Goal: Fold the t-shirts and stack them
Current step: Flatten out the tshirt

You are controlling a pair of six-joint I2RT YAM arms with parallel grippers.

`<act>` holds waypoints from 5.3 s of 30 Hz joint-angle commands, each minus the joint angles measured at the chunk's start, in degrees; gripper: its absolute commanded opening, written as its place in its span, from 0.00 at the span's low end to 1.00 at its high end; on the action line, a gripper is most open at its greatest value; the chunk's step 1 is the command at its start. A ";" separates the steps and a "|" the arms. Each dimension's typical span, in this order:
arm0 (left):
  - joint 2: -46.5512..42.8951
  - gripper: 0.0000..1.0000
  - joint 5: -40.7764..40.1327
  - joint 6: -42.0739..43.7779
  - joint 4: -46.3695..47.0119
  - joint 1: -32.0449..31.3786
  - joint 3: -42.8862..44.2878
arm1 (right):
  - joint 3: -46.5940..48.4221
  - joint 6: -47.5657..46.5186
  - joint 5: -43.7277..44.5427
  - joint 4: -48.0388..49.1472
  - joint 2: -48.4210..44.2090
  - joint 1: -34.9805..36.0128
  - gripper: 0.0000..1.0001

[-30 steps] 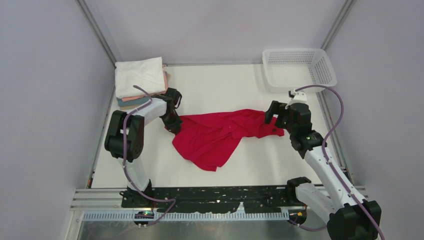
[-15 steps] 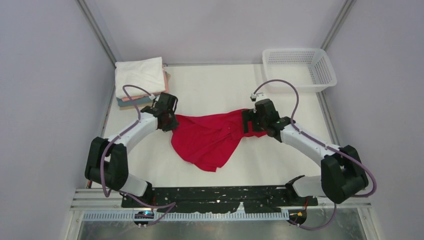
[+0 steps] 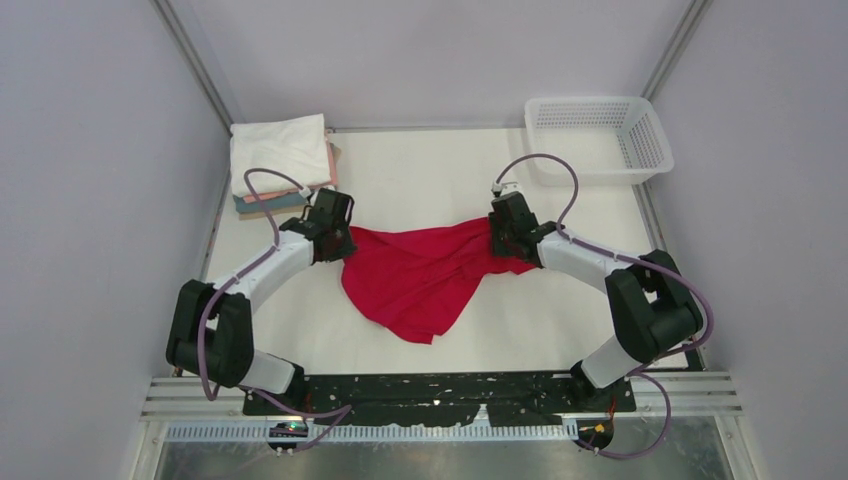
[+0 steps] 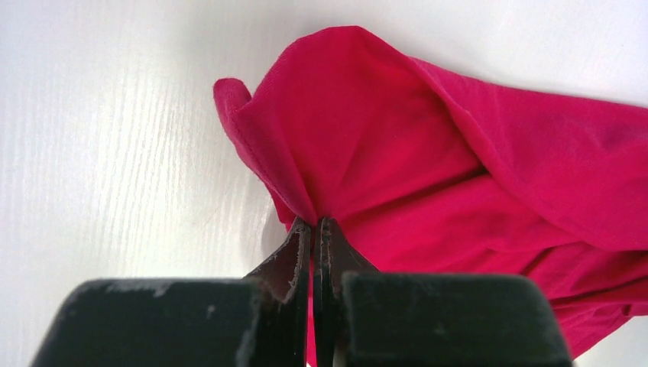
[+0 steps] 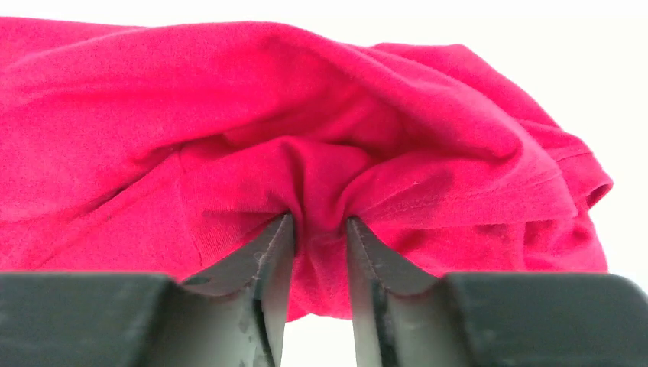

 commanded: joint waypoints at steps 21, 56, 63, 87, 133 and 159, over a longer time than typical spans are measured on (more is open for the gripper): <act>-38.22 0.00 -12.25 9.50 6.71 -0.38 4.93 | 9.84 -7.40 9.87 -2.11 -42.46 0.24 0.06; -37.76 0.00 -8.91 2.59 -0.78 -0.31 7.79 | 17.98 -2.13 16.57 -14.06 -44.21 0.06 0.13; 1.91 0.16 -3.57 -2.27 -5.23 4.02 15.55 | 7.25 7.60 6.75 -0.47 -14.75 -14.32 0.18; -15.47 1.00 6.59 -6.42 -8.17 0.29 -6.18 | -10.45 16.94 -6.15 2.56 -29.69 -18.57 0.95; -32.32 0.07 2.39 -21.59 -17.63 -10.24 -28.23 | -15.79 14.68 3.10 -7.97 -39.24 -18.48 0.95; -43.51 0.00 -2.25 -12.26 -9.94 -10.24 -30.38 | -5.88 29.77 5.12 -53.41 -30.98 7.58 0.91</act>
